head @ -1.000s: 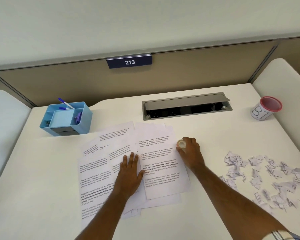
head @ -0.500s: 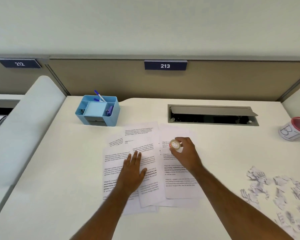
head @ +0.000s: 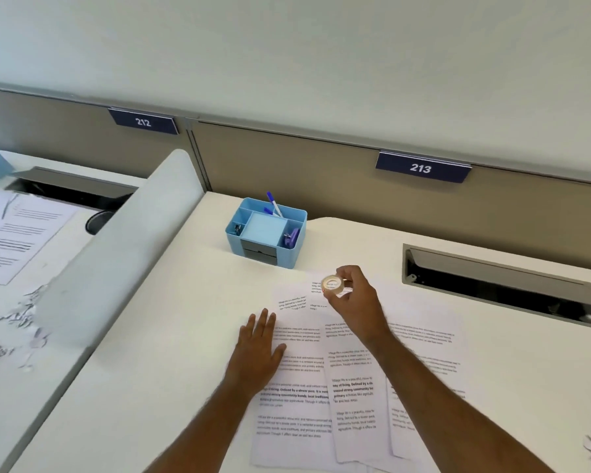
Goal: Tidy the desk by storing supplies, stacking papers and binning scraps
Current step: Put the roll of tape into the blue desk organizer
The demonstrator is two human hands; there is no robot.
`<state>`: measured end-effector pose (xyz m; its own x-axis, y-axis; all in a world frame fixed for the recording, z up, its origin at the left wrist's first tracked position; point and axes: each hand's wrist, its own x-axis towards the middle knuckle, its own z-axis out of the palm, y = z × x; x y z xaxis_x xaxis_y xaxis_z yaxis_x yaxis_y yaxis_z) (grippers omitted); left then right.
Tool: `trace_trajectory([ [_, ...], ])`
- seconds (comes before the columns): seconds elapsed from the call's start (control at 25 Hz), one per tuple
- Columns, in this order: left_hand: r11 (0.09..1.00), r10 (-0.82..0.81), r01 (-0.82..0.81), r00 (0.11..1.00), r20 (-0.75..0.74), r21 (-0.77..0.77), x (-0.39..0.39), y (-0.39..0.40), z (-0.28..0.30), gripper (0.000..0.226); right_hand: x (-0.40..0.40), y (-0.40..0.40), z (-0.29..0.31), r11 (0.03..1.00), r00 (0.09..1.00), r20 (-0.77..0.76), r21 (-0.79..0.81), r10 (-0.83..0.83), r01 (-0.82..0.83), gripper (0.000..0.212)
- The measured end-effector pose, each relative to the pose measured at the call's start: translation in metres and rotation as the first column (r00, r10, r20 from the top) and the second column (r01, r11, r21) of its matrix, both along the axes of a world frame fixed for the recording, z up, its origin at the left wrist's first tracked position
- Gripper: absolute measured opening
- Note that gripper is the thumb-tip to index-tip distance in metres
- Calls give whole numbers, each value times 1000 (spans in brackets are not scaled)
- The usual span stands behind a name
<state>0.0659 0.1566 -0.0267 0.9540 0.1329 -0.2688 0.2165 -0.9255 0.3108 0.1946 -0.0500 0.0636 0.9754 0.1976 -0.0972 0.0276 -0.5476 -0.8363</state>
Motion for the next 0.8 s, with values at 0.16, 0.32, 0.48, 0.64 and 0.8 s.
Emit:
trace_trajectory([
  [0.16,998,56,-56,998,2,5,8,35,-8,72,20,51,14,998,998,22,13,64,-65,39],
  [0.32,994,107,-109,992,65,30,19,69,-25,78,47,102,20,987,985,61,-1,159,-159,38],
  [0.48,987,151,-156,980,128,28,32,92,-40,79,82,146,17,974,969,113,27,219,-223,36],
  [0.64,985,142,-154,980,142,75,41,104,-52,74,117,182,16,965,952,157,-65,261,-254,37],
  [0.8,980,152,-170,974,167,101,41,104,-58,69,146,215,16,940,933,179,-202,312,-276,45],
])
